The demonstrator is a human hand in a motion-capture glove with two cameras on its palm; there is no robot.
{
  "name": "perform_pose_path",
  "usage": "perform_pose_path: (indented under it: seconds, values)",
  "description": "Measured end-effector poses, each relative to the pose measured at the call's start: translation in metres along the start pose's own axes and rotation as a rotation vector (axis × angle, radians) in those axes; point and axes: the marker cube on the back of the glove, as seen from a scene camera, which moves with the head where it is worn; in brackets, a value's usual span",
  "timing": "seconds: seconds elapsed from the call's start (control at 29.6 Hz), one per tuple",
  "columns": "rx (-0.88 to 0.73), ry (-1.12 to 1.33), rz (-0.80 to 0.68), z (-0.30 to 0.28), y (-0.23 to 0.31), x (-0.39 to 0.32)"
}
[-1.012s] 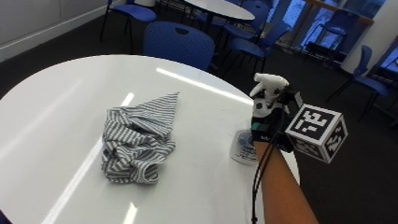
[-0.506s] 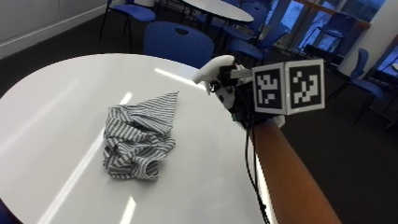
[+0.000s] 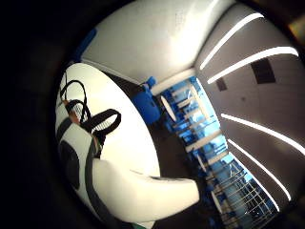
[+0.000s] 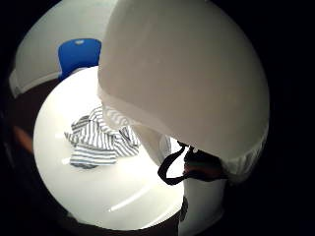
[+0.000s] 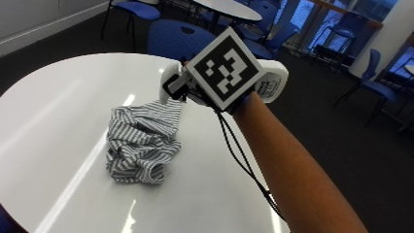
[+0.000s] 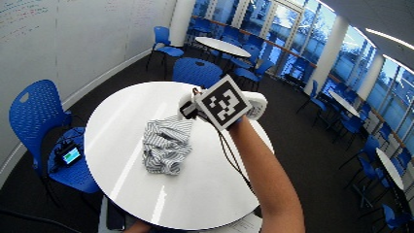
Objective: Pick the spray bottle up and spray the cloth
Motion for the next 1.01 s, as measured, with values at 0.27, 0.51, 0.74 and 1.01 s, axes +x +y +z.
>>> perform_pose_path:
  seconds: [0.27, 0.51, 0.74, 1.01]
  values:
    - [-0.091, 0.034, -0.176, 0.009, 0.005, -0.039]
    - [-0.130, 0.069, -0.305, 0.022, 0.016, -0.069]
    - [-0.135, 0.067, -0.348, 0.030, 0.024, -0.088]
    - [-0.116, 0.039, -0.302, 0.031, 0.024, -0.085]
